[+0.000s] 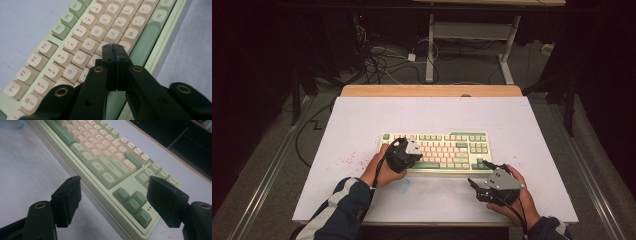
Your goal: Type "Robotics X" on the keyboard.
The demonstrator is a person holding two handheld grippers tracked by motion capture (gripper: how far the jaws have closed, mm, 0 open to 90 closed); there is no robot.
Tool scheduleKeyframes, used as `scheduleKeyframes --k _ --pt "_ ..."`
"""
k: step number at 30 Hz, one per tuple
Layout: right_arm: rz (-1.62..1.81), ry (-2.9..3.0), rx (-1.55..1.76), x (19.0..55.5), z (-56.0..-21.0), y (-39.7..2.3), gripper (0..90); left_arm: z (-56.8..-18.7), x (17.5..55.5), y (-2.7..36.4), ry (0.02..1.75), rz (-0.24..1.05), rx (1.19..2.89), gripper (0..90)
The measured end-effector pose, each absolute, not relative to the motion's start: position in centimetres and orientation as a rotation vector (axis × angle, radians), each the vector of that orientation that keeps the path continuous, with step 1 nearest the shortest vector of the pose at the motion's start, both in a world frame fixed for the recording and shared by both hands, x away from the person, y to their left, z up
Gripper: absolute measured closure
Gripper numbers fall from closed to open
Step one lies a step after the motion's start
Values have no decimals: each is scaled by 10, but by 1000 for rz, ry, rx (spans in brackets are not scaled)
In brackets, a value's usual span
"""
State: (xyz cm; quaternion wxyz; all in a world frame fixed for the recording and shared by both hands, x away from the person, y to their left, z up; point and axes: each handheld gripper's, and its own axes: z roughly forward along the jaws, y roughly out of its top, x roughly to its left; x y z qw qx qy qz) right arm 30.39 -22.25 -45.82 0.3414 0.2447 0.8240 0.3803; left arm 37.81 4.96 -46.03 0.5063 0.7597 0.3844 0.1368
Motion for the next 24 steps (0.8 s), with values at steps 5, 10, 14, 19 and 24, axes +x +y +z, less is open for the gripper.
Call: scheduleKeyframes --k 5,10,14,19,24 --pt "956 2181 615 304 -462 -220 284 -462 379 46 923 326 1835 856" --pt "942 2204 600 304 -464 -218 284 -464 378 44 927 323 1849 856" --pt "944 2218 607 305 -464 -218 289 -469 378 42 924 339 1849 866" --pt "937 2213 610 304 -462 -219 289 -462 373 45 896 368 1828 855" --pt "944 2205 617 305 -461 -220 288 -456 372 51 892 388 1790 816"
